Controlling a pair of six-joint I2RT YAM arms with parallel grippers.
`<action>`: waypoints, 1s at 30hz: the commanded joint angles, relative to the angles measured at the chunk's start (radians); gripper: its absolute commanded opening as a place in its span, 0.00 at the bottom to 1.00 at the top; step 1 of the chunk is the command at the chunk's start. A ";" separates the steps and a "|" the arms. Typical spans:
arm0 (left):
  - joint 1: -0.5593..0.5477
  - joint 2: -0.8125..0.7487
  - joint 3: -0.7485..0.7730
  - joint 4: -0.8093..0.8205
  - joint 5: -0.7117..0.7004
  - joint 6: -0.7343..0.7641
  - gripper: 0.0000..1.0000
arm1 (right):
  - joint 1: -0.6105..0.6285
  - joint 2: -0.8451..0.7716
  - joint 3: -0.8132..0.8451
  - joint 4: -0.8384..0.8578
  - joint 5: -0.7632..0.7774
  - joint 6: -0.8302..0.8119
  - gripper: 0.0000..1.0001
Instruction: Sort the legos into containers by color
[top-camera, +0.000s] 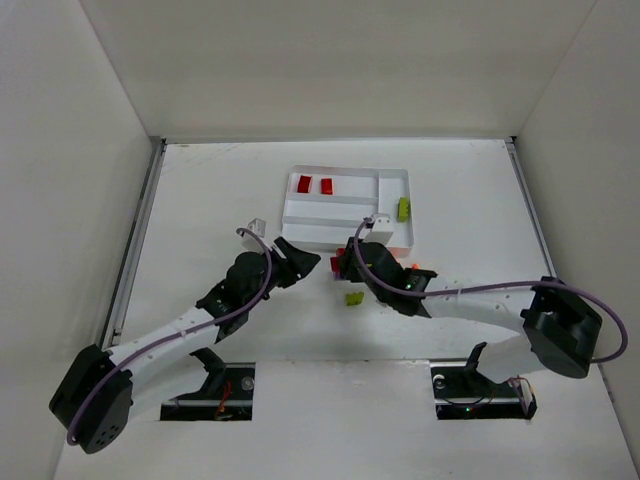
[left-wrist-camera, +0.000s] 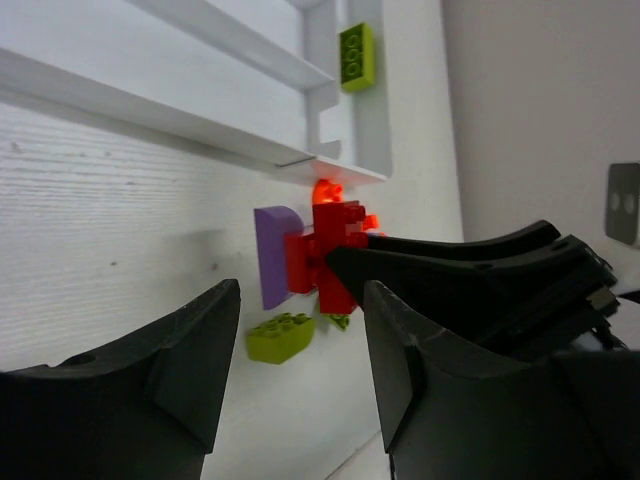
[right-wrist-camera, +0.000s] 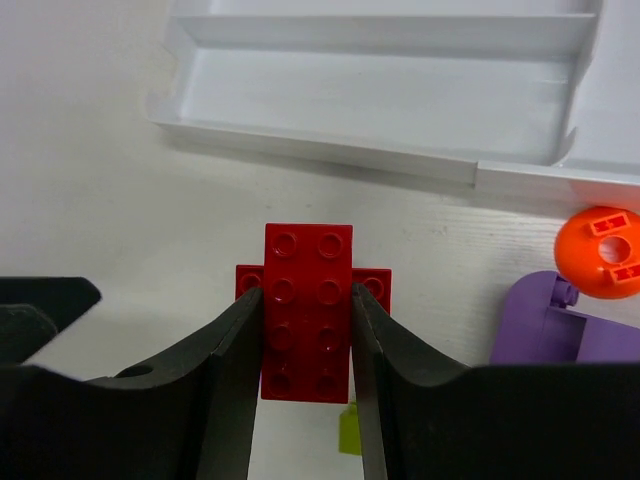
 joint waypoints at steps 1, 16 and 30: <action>-0.018 -0.013 0.010 0.064 0.040 -0.026 0.49 | -0.031 -0.051 -0.042 0.177 -0.110 0.035 0.19; -0.067 0.116 0.005 0.218 0.071 -0.041 0.62 | -0.130 -0.109 -0.162 0.410 -0.342 0.158 0.20; -0.045 -0.033 -0.131 0.377 -0.039 -0.156 0.60 | -0.299 -0.130 -0.275 0.720 -0.600 0.444 0.20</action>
